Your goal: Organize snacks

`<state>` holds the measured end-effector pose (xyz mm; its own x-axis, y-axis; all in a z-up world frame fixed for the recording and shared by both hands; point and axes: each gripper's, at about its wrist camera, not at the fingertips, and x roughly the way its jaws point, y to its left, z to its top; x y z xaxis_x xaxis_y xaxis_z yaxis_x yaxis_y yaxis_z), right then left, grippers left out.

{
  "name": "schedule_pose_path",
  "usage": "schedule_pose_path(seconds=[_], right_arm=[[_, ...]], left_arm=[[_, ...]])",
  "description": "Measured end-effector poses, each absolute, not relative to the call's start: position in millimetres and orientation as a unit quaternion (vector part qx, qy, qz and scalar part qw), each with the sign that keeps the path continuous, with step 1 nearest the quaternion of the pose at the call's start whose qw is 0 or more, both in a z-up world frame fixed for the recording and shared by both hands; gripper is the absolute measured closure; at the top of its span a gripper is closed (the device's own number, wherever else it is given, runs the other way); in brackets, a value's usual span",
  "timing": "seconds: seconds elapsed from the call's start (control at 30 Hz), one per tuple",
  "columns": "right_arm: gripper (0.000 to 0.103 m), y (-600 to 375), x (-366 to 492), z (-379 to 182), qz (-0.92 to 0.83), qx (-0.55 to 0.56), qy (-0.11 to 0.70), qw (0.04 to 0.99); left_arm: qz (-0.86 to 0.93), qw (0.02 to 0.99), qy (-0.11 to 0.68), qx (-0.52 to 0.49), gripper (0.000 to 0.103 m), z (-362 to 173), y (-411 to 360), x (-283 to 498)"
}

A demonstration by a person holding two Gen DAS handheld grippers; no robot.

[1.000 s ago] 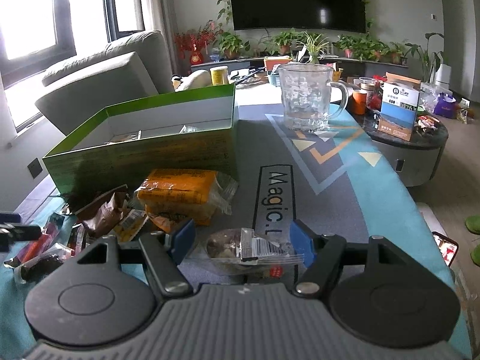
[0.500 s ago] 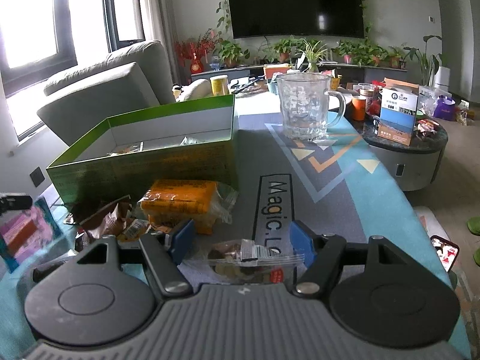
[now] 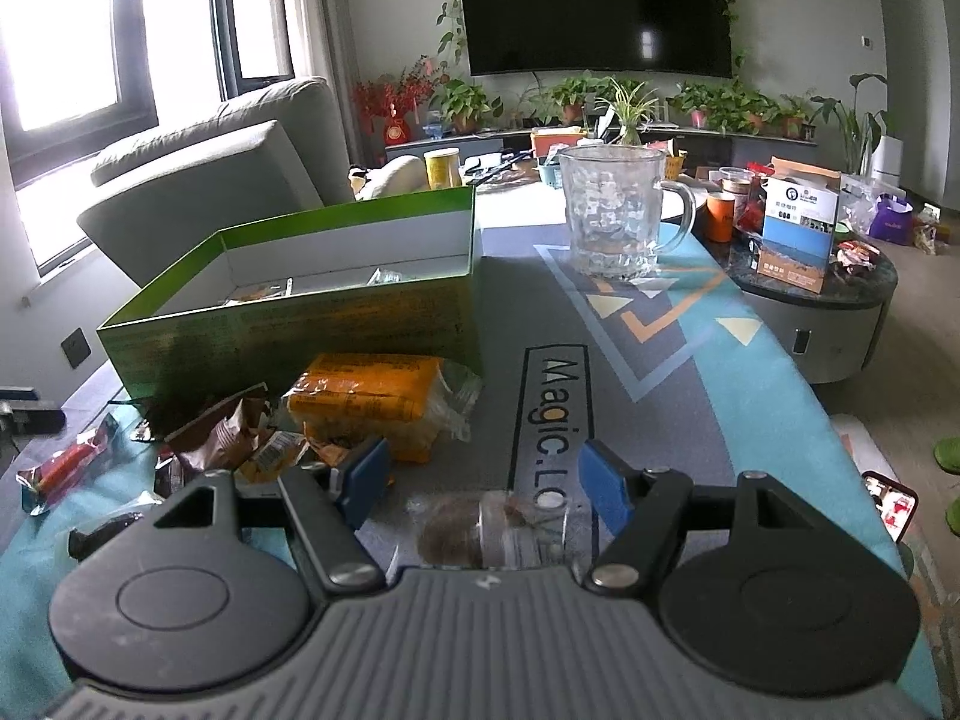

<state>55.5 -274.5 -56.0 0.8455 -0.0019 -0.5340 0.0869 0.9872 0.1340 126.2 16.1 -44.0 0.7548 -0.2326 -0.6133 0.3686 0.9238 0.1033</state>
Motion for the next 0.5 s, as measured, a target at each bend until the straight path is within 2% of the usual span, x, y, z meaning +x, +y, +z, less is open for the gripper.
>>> schedule_pose_path(seconds=[0.23,0.5], right_arm=[[0.033,-272,55,-57,-0.018,0.074,0.28,0.957],[0.033,-273,58,-63,-0.022,0.081,0.3,0.95]], left_arm=[[-0.168,0.912,0.352,0.131,0.044,-68,17,154],[-0.172,0.918,0.342,0.106,0.041,-72,26,145]])
